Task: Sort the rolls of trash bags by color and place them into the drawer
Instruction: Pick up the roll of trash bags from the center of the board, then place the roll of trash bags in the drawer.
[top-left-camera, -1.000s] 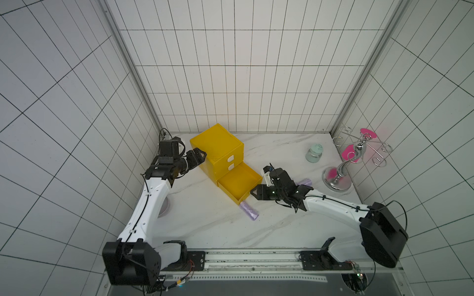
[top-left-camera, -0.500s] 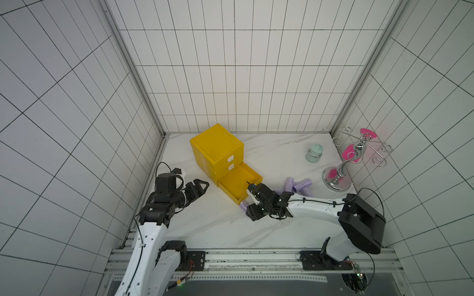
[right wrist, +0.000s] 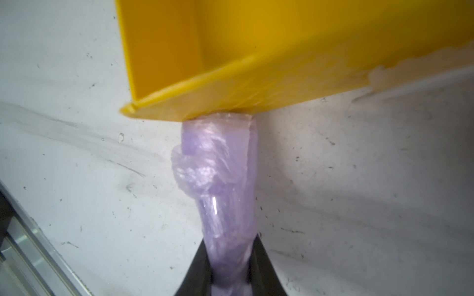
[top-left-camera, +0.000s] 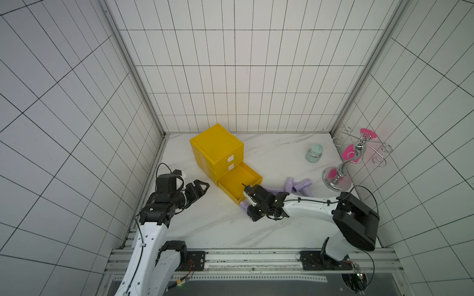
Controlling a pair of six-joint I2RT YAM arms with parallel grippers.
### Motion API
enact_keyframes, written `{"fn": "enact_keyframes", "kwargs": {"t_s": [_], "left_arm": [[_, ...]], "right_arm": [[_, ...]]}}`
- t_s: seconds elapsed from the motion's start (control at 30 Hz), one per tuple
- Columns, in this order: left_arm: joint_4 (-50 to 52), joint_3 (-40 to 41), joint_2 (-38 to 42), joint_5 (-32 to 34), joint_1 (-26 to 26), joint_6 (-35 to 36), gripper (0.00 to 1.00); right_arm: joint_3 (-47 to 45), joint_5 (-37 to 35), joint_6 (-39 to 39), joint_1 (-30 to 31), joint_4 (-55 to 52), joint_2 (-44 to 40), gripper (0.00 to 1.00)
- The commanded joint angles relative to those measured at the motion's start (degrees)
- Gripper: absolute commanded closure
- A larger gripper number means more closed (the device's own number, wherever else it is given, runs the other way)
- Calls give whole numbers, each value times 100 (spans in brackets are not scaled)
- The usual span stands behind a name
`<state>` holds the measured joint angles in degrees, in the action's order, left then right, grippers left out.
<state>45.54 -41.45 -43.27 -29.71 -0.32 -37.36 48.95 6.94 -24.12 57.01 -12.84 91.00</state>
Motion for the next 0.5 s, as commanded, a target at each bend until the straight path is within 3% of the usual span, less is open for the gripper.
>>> {"fn": "enact_keyframes", "kwargs": {"t_s": [0.0, 0.27, 0.47], "left_arm": [[-183, -126, -30, -50, 14, -3, 13], [-540, -170, -289, -243, 14, -147, 13], [-775, -231, -551, -378, 14, -204, 13]], "right_arm": [[-229, 13, 103, 47, -233, -673, 84], [-8, -448, 440, -267, -915, -1884, 84], [1028, -9, 972, -664, -928, -961, 86]]}}
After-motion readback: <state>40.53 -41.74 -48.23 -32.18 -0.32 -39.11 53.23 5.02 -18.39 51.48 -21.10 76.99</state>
